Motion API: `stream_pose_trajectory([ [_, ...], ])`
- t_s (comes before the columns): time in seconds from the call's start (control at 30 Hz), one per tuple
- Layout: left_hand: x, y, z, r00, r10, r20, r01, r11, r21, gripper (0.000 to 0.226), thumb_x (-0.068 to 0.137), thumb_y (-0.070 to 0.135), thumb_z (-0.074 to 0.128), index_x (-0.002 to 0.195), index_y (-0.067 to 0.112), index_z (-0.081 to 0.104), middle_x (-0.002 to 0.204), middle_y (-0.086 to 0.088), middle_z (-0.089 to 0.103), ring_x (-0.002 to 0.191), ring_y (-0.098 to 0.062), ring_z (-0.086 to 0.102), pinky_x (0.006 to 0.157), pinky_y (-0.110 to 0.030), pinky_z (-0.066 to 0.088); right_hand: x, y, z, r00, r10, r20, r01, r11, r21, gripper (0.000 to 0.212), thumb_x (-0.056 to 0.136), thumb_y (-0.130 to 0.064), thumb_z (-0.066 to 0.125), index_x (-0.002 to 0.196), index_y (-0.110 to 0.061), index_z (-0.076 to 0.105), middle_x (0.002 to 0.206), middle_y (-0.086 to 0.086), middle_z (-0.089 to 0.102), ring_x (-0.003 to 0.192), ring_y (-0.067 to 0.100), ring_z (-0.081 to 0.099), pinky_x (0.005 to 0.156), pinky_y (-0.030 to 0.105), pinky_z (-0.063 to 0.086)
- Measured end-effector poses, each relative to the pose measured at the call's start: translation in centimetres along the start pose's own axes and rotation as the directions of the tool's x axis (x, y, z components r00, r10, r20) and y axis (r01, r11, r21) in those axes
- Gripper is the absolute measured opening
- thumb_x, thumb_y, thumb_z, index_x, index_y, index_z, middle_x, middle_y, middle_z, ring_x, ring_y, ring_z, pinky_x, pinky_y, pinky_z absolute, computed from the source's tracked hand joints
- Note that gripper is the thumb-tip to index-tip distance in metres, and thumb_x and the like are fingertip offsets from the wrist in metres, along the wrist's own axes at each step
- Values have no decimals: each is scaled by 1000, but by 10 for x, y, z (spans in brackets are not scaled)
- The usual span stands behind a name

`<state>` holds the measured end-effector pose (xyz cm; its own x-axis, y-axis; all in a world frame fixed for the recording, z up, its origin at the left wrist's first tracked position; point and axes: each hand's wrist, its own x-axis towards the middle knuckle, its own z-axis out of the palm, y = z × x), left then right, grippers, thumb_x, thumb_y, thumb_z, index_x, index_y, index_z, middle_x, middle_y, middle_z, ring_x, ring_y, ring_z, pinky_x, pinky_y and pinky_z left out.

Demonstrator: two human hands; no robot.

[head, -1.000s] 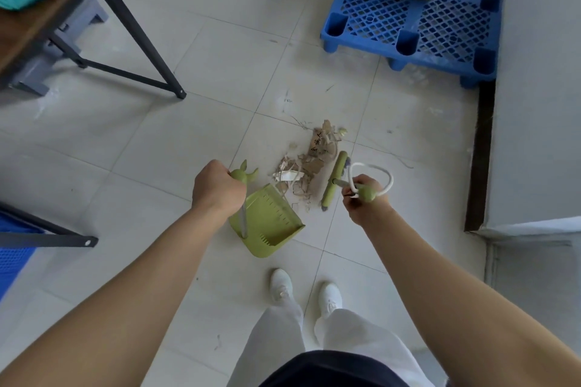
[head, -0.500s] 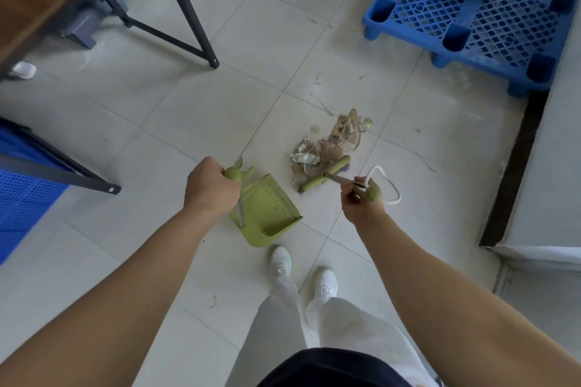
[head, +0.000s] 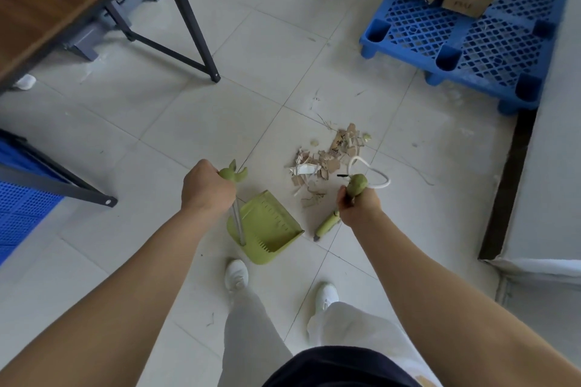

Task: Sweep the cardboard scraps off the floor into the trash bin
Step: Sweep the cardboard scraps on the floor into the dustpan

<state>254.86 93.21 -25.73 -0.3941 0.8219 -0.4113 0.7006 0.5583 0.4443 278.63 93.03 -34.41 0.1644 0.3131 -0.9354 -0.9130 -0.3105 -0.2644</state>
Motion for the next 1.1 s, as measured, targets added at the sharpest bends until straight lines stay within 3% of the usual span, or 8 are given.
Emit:
stream_pose_trajectory([
  [0.17,33,-12,-25,998,28,60,-31,998,59,9,77,4,58,77,5,49,70,-3,47,69,-27,47,45,-24,27,5,43,28,999,40,13,-39,998,-42,5,95,-9,50,96,-7,54,90,7,54,64,13,54,35,16,47],
  [0.37,80,-33,-74,989,80,125,-82,997,11,21,80,3,59,68,11,45,69,-6,47,68,-24,42,60,-28,35,27,86,90,994,-11,-113,18,998,58,27,90,-13,55,117,-10,57,112,5,58,73,17,54,38,23,53],
  [0.47,110,-43,-92,983,105,153,-109,994,16,13,78,2,60,75,10,50,70,-7,48,68,-23,43,60,-29,35,34,99,113,977,-212,22,213,971,-107,16,67,-19,53,74,-11,64,84,5,52,70,6,44,57,13,44],
  [0.6,143,-51,-107,973,128,192,-138,990,38,18,78,0,59,71,11,46,70,-7,46,68,-23,41,61,-29,34,38,108,132,947,-282,152,314,908,-277,32,54,-22,47,24,-27,58,55,-5,47,61,6,36,81,27,33],
  [0.7,162,-53,-115,968,149,204,-164,985,59,12,82,3,59,79,9,49,66,-3,44,69,-24,43,58,-28,35,22,109,136,944,-319,80,328,935,-135,23,69,-14,44,55,-24,59,36,-12,52,50,1,48,65,17,43],
  [0.8,180,-49,-124,964,171,201,-190,979,78,8,84,5,59,85,7,51,67,0,45,59,-17,42,50,-25,32,14,110,149,991,-125,-40,132,939,318,17,89,-2,41,78,-12,49,68,2,51,25,13,49,35,14,43],
  [0.97,204,-40,-140,963,193,188,-218,969,117,6,85,6,58,87,6,52,68,1,44,57,-13,41,45,-26,28,-12,124,175,990,-114,-88,138,931,337,6,88,-10,56,85,-5,55,82,11,50,59,16,51,34,14,45],
  [1.1,218,-40,-148,961,212,176,-240,958,157,7,79,1,59,79,4,54,61,-2,43,53,-18,40,44,-25,27,6,141,184,997,-34,-68,60,896,440,11,92,-15,54,98,-6,58,91,8,55,63,16,55,34,16,47],
])
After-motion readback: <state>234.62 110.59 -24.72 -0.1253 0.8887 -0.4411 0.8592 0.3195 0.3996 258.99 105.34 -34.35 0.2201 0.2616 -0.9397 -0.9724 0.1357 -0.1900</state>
